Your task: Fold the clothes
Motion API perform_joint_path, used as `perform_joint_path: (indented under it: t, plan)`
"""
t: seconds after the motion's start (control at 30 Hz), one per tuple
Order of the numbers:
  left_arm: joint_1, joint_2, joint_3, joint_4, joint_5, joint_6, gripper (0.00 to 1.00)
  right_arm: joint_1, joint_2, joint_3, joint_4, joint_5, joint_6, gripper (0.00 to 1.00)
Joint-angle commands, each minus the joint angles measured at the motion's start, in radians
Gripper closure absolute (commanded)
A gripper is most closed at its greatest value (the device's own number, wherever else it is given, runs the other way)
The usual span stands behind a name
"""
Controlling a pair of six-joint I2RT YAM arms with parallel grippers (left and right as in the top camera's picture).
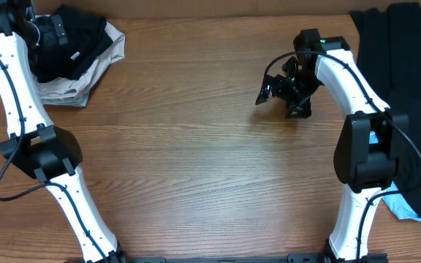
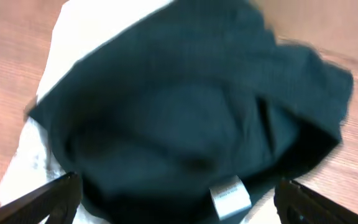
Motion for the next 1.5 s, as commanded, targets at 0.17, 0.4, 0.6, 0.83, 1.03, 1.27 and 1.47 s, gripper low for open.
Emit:
perform_joint_path:
  t: [0.17,0.4,0.6,0.83,1.03,1.27,1.47]
  plan:
    - [-0.042,-0.006,-0.259,0.395,0.031,0.204,0.0,0.003,-0.029,0.016,0.003,-0.011,0.0,0.0]
    - [-0.021,-0.006,-0.679,0.714,-0.06,0.203,0.0,0.003,-0.029,0.016,0.002,-0.011,0.0,0.0]
    - [0.017,-0.006,-0.903,0.925,-0.089,0.194,0.0,0.003,-0.029,0.016,0.003,-0.011,0.0,0.0]
    - [0.023,-0.042,-0.768,0.88,-0.082,0.156,0.0,0.0,-0.029,0.046,-0.007,-0.01,-0.008,0.0]
    - [0.022,-0.137,-0.415,0.634,-0.082,0.108,0.0,-0.032,-0.031,0.428,-0.207,0.138,-0.035,0.0]
    - [0.014,-0.259,-0.192,0.422,-0.058,0.056,0.0,-0.04,-0.053,0.923,-0.406,0.254,-0.049,0.0]
    - [-0.021,-0.372,-0.178,0.318,0.077,-0.015,0.0,-0.021,-0.194,1.059,-0.406,0.244,-0.048,0.0]
